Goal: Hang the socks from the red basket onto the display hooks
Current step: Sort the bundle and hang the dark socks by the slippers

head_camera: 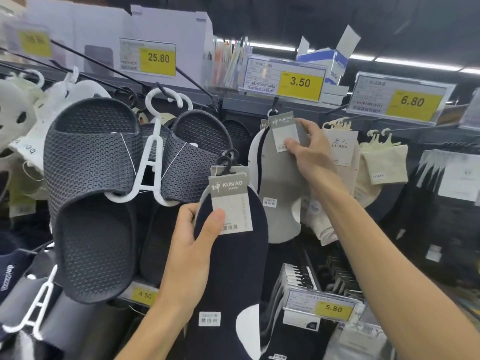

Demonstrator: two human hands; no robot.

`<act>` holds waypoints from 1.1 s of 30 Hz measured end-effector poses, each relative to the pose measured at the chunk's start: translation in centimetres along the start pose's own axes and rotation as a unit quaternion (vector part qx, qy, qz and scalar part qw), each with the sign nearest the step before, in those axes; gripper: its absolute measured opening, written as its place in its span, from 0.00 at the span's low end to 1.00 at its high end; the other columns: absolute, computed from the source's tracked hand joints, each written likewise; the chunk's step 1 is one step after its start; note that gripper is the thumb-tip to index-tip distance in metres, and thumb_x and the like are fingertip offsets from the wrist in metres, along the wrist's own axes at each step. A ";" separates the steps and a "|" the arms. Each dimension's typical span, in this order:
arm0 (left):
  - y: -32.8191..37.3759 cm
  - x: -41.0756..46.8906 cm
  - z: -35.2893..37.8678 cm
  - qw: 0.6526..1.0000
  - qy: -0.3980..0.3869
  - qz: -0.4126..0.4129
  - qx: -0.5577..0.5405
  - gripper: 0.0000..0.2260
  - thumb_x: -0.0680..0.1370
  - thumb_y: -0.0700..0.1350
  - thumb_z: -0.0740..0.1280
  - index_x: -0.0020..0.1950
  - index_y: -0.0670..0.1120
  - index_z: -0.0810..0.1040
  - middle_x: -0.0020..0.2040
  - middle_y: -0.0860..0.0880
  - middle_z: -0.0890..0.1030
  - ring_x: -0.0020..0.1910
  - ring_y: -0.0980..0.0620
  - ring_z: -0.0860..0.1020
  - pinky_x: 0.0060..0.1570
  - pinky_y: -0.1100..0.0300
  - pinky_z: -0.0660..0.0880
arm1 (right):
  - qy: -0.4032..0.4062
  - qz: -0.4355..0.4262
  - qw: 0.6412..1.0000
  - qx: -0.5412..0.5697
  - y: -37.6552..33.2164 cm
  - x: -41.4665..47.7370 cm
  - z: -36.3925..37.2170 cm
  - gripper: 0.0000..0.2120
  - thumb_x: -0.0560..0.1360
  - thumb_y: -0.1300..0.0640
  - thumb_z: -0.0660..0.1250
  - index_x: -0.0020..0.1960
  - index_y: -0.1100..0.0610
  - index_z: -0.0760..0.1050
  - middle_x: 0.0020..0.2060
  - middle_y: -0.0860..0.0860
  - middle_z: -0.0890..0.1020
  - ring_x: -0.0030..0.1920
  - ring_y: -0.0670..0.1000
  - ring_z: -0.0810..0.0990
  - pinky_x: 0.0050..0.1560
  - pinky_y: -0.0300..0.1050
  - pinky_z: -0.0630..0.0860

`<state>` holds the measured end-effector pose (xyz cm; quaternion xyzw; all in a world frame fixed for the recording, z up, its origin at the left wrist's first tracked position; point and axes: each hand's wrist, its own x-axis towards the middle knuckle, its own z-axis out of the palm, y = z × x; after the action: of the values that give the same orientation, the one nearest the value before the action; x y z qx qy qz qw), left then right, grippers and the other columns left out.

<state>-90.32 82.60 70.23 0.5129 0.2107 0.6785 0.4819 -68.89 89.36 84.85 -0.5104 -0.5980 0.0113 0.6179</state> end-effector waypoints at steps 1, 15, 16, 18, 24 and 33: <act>0.0 0.0 0.0 1.000 0.000 -0.001 0.002 0.08 0.71 0.61 0.70 0.46 0.59 0.79 0.44 0.56 0.86 0.41 0.61 0.84 0.35 0.68 0.78 | 0.001 -0.008 1.000 0.005 0.2 0.2 0.3 0.19 0.77 0.58 0.67 0.66 0.46 0.71 0.53 0.41 0.78 0.57 0.47 0.78 0.59 0.50 0.78; -0.4 -0.1 0.0 1.000 -0.005 0.000 -0.006 0.14 0.67 0.66 0.69 0.47 0.59 0.79 0.44 0.56 0.86 0.42 0.61 0.84 0.36 0.69 0.78 | 0.036 -0.060 0.988 -0.138 0.1 -3.2 0.5 0.29 0.77 0.57 0.69 0.75 0.50 0.64 0.66 0.49 0.73 0.65 0.46 0.72 0.67 0.45 0.71; -0.5 -0.1 0.0 1.000 -0.005 -0.001 -0.009 0.15 0.67 0.66 0.70 0.47 0.59 0.78 0.45 0.55 0.86 0.42 0.61 0.84 0.36 0.69 0.78 | 0.056 -0.089 0.987 -0.120 -0.5 -5.0 0.2 0.26 0.77 0.55 0.69 0.73 0.49 0.67 0.63 0.47 0.75 0.62 0.43 0.74 0.63 0.41 0.73; -0.6 0.0 0.1 1.000 -0.003 0.000 -0.015 0.15 0.67 0.66 0.70 0.47 0.59 0.78 0.45 0.55 0.86 0.43 0.60 0.84 0.36 0.68 0.78 | 0.040 -0.131 0.989 -0.057 -1.8 -9.3 -0.5 0.19 0.75 0.48 0.69 0.64 0.43 0.72 0.51 0.40 0.78 0.51 0.41 0.78 0.50 0.33 0.76; -1.1 0.2 1.2 0.999 -0.025 -0.006 -0.041 0.15 0.68 0.62 0.72 0.50 0.57 0.77 0.47 0.53 0.86 0.44 0.56 0.86 0.37 0.66 0.80 | -0.101 -0.079 0.991 -0.033 -3.2 -16.5 -0.4 0.24 0.63 0.40 0.76 0.57 0.36 0.72 0.50 0.39 0.78 0.49 0.43 0.79 0.42 0.34 0.76; -1.0 -0.2 2.3 0.991 -0.083 -0.040 -0.099 0.11 0.74 0.61 0.66 0.49 0.55 0.76 0.46 0.52 0.85 0.45 0.56 0.84 0.40 0.61 0.81 | -0.103 -0.025 0.993 0.045 -2.1 -15.2 -2.8 0.21 0.67 0.56 0.79 0.50 0.33 0.77 0.46 0.36 0.83 0.47 0.39 0.81 0.42 0.28 0.76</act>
<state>-87.83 82.44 70.20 0.5086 0.1221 0.6315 0.5724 -72.36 77.08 75.79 -0.4626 -0.6703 0.0754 0.5753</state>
